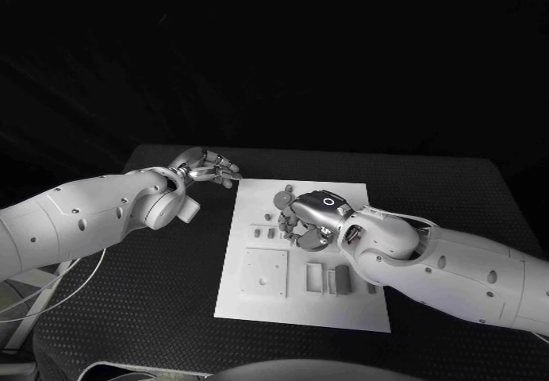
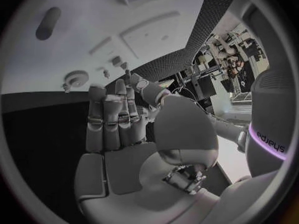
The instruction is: Assemble the parts on the task board
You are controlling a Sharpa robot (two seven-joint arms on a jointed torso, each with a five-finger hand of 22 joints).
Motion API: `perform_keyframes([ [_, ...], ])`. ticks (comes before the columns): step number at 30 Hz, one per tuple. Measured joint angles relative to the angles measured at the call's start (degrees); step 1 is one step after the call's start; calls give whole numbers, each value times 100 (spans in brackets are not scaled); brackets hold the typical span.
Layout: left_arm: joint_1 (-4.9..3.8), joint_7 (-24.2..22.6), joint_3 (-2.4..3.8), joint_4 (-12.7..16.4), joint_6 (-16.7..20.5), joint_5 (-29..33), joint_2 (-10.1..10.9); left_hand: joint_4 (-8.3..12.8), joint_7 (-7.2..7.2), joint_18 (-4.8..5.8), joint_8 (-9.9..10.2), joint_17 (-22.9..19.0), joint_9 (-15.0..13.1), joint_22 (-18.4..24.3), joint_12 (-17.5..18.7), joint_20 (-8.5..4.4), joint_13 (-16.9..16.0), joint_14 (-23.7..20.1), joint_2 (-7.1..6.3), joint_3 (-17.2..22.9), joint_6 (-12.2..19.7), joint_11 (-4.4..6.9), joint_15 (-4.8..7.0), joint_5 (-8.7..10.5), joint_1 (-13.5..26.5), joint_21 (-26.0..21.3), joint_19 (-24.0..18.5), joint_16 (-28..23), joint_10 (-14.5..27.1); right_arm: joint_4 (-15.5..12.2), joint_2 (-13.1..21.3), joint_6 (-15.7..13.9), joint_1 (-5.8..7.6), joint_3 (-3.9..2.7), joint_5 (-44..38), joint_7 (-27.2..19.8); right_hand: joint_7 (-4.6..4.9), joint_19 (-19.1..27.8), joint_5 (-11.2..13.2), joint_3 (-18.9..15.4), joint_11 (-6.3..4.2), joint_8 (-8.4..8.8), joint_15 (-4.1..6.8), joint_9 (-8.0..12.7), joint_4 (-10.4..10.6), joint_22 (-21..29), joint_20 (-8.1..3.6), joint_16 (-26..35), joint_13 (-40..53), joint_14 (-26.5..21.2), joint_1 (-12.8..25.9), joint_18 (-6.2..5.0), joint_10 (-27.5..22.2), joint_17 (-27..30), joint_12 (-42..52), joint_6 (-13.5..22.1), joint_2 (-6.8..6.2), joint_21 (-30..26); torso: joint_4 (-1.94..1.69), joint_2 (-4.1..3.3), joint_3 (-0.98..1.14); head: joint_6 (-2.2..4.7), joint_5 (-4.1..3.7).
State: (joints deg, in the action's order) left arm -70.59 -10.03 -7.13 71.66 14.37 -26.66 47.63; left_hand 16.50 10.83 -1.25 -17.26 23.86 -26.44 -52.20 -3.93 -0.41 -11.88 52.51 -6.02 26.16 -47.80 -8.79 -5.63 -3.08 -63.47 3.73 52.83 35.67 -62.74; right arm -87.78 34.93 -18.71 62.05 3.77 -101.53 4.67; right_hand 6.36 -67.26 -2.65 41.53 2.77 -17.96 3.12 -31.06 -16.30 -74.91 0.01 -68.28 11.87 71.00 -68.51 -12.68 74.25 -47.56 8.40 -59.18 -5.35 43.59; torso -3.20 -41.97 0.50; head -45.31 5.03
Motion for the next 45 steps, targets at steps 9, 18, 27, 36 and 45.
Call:
perform_keyframes([
  [9, 0, -4, 0, 8, 17, 1, -16, 0, 0, 0, 0, 6, 0, 7, 0, 0, -1, 0, 0, 0, 0, 0, 0, 0, 0, 0, 0, -22, 0, 174, -191, 33, -193, 111, -11, -45, 0, 0, 4, 14, 1, 0, 0, -4, -15, 0, 1, 0, 19, 0, 6, 3, 0, 0, -20, 0, -7, 0, 7, -6, -1, -105, 226],
  [18, 0, -4, 0, 8, 25, 1, -17, 0, 0, 0, 0, 13, -1, 12, 0, 0, 4, 0, 0, 0, 0, 0, 0, 0, 0, 0, 0, -22, 0, 223, -280, 64, -254, 190, -20, -76, 0, 0, 21, 13, 2, 12, -1, -3, -15, 0, 3, 0, 37, 1, 6, 4, -1, -5, -27, 0, -9, 0, 11, -8, 8, -168, 317],
  [27, 0, -4, 0, 8, 26, 1, -30, 0, 0, 0, 0, 18, -1, 18, 0, 0, 4, 0, 0, 0, 0, 0, 0, 0, 0, 0, 0, -22, 0, 332, -353, 91, -299, 236, -53, -89, 0, 12, 22, 12, 14, -6, -1, -5, -16, 0, -8, 0, 38, 1, 13, 4, 10, -4, -31, 1, -18, 0, 10, -9, 11, -212, 366],
  [36, 0, -4, 0, 9, 25, 2, -30, 0, 0, 0, 0, 24, 4, 23, 0, 20, 9, 0, 0, 0, 0, 0, 0, 0, 0, 0, -20, -45, 0, 385, -409, 132, -334, 245, -98, -89, 0, 13, -1, 6, 20, -6, -2, -9, -22, 1, -8, 0, 37, 1, 12, 6, 16, -10, -25, 1, -14, 0, 12, -8, 9, -252, 397],
  [45, 0, -1, 0, 14, 24, 2, -25, 0, 0, -1, -22, 29, 4, 27, 0, 20, 9, 0, 0, 0, 0, 0, 0, 0, 0, 0, -20, -45, 0, 378, -423, 169, -345, 255, -112, -91, -1, 21, -1, 5, 21, -6, -2, -7, -23, 1, 1, 0, 36, 1, 26, 8, 14, -9, -25, 1, 16, 0, 14, -6, 5, -280, 413],
])
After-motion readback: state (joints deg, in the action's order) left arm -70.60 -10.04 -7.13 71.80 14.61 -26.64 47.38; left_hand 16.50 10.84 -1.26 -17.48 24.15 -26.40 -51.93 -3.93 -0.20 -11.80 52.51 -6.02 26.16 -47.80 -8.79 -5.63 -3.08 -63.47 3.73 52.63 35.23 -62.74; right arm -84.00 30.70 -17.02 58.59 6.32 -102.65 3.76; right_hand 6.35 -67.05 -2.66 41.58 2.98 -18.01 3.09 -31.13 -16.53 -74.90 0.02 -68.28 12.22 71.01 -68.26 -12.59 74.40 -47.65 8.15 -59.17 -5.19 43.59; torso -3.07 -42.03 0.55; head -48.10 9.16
